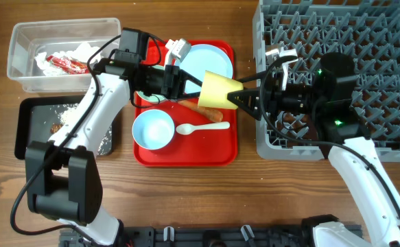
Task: Sort waste into correct bins and load items into the dishwasher rack
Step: 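Hand the yellow cup from the left gripper to the right gripper, then place the yellow cup upside down in the dish rack, right gripper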
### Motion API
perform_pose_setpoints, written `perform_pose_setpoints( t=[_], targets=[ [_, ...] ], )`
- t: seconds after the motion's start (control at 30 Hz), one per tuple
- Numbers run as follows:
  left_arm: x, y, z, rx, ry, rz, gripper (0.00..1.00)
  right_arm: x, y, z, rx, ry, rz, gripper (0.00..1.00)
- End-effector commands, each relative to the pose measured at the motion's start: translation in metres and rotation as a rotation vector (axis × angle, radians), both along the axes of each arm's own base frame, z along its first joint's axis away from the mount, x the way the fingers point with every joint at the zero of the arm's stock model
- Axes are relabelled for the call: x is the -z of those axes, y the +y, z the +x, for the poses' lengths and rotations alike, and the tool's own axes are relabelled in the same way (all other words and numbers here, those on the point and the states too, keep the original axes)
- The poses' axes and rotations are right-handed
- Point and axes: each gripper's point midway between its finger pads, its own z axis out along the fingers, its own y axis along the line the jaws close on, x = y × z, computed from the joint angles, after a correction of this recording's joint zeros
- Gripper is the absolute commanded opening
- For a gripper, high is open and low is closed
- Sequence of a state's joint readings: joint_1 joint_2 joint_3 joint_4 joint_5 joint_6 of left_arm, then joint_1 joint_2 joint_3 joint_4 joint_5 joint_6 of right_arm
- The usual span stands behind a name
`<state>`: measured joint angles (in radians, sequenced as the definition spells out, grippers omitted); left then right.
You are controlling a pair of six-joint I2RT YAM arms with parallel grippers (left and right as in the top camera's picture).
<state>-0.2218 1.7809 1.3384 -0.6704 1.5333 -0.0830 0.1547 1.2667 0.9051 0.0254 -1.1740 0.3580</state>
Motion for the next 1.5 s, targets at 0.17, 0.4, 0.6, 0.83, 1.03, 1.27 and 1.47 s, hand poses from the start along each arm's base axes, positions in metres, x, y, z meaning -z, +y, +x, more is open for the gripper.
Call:
perform_pose_setpoints(
  t=[0.17, 0.4, 0.6, 0.83, 1.03, 1.27, 1.47],
  targets=[
    [-0.030, -0.004, 0.008, 0.027, -0.029, -0.045, 0.04, -0.002, 0.005, -0.011, -0.088, -0.006, 0.025, 0.73],
    [-0.038, -0.012, 0.010, 0.048, -0.046, -0.049, 0.04, -0.008, 0.005, -0.009, -0.086, -0.044, 0.033, 0.74],
    [-0.038, -0.026, -0.001, 0.090, -0.050, -0.051, 0.04, -0.022, 0.006, -0.005, -0.082, -0.098, 0.059, 0.76],
    [-0.038, -0.026, -0.001, 0.090, -0.050, -0.051, 0.04, -0.023, 0.006, -0.005, -0.082, -0.100, 0.059, 0.62],
    [-0.038, -0.025, -0.001, 0.090, -0.048, -0.051, 0.12, -0.023, 0.000, -0.002, -0.070, -0.104, 0.059, 0.40],
    [-0.038, -0.001, 0.019, 0.012, -0.052, -0.049, 0.26, -0.023, -0.067, 0.015, 0.034, -0.062, 0.082, 0.40],
    [-0.024, 0.037, 0.061, -0.197, -0.079, 0.036, 0.29, -0.014, -0.115, 0.032, 0.197, 0.012, 0.087, 0.40]
  ],
)
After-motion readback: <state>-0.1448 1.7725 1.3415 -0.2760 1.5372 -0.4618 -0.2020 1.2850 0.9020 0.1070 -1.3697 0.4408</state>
